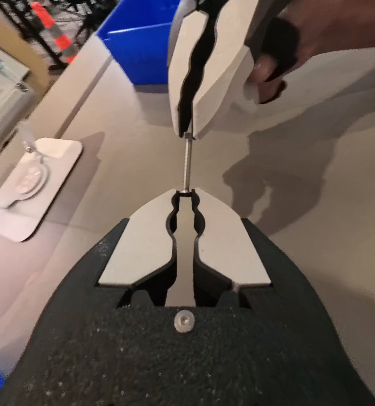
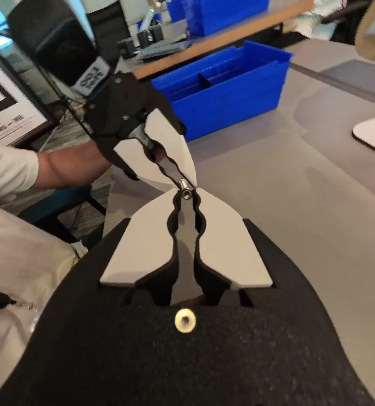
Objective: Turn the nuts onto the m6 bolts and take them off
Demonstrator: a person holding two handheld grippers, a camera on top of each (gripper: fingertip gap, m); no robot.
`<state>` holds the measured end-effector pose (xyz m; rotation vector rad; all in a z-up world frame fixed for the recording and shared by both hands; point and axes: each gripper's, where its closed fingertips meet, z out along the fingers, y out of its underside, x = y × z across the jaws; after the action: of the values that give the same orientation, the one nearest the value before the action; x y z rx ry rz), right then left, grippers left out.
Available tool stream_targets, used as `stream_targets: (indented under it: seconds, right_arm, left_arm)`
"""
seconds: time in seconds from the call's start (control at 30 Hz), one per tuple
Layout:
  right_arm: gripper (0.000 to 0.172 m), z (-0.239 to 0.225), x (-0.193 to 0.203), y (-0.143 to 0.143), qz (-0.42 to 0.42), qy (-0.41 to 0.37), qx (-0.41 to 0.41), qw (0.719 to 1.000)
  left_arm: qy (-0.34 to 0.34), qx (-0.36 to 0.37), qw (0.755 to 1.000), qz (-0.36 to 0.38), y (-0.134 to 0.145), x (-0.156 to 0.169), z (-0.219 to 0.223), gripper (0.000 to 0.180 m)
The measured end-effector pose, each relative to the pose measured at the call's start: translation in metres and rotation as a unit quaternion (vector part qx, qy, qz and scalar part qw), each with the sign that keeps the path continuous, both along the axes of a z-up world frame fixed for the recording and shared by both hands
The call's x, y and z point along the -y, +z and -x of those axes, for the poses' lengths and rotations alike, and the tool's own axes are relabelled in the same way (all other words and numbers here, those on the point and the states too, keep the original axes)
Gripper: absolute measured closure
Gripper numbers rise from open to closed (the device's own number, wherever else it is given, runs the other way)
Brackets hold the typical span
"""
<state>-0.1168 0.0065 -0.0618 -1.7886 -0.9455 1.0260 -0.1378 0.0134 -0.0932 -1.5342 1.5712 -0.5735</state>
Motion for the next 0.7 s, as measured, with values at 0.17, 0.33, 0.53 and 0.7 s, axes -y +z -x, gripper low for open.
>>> stream_targets:
  seconds: [0.17, 0.33, 0.53, 0.7]
  right_arm:
    - [0.162, 0.004, -0.013, -0.017, 0.11, -0.066, -0.017, 0.992]
    - [0.162, 0.004, -0.023, -0.037, 0.256, -0.11, -0.064, 0.958]
    - [0.162, 0.005, -0.023, -0.05, 0.402, -0.137, -0.122, 0.897]
    - [0.162, 0.003, -0.023, -0.049, 0.452, -0.151, -0.154, 0.865]
  left_arm:
    - [0.076, -0.049, 0.993, -0.079, -0.019, -0.016, 0.004, 0.171]
    - [0.124, -0.091, 0.973, -0.17, -0.031, -0.029, 0.011, 0.171]
    - [0.164, -0.139, 0.932, -0.291, -0.04, -0.036, 0.014, 0.171]
    - [0.171, -0.134, 0.928, -0.304, -0.039, -0.036, 0.012, 0.171]
